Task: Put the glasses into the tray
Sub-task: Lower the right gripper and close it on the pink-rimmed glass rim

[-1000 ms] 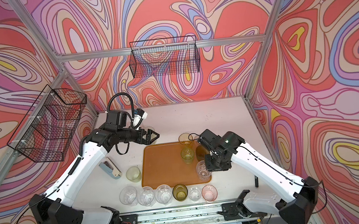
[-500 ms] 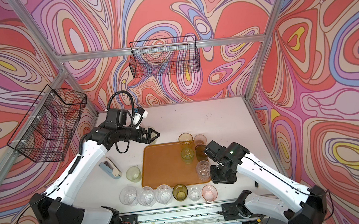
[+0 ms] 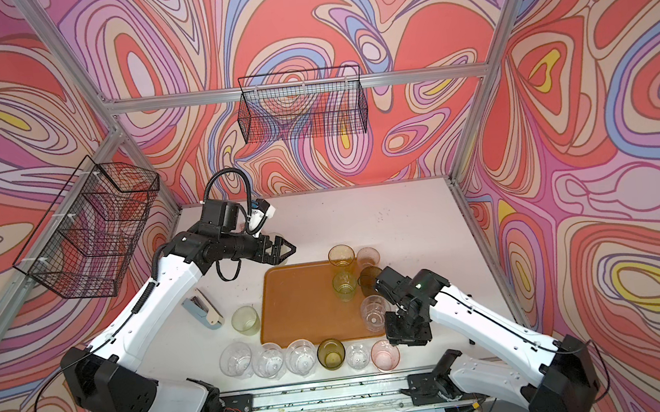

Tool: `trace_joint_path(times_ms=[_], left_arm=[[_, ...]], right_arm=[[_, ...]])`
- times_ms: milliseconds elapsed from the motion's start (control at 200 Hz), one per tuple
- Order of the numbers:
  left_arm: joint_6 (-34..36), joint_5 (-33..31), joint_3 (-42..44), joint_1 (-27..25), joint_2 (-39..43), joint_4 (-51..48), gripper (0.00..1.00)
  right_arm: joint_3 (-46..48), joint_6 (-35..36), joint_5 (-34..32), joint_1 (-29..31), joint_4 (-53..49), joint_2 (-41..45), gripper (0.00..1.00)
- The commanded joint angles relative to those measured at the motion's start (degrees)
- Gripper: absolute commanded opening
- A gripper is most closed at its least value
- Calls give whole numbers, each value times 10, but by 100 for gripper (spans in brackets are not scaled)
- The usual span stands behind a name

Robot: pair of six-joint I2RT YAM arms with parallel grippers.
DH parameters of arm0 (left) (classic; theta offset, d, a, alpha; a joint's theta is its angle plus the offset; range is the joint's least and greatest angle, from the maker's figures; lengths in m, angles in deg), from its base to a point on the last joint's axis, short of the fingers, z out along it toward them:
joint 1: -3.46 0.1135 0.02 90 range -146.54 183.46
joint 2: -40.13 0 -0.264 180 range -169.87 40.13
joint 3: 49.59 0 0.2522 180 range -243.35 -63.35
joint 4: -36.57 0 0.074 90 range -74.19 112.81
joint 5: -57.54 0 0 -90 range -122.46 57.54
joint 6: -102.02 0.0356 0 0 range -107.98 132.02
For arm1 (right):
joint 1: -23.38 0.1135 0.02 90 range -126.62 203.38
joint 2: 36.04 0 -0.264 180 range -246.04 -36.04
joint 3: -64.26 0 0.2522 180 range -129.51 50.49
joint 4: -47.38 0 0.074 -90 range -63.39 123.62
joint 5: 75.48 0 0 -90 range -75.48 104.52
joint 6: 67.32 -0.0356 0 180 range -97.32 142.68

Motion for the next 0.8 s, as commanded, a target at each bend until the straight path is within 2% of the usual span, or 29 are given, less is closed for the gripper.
trace_joint_path(times_ms=[0, 215, 295, 446, 791], left_arm=[[11, -7, -10, -2, -11, -20, 100], [7, -1, -13, -2, -19, -22, 100], [6, 9, -24, -2, -16, -38, 100], [1, -5, 0, -2, 13, -6, 100], [3, 1, -11, -4, 9, -19, 100]], right_arm=[[17, 0, 8, 5, 32, 1, 40], [17, 9, 3, 5, 31, -22, 34], [33, 13, 5, 6, 42, -16, 31], [33, 21, 1, 6, 28, -13, 29], [59, 37, 16, 6, 51, -3, 23]])
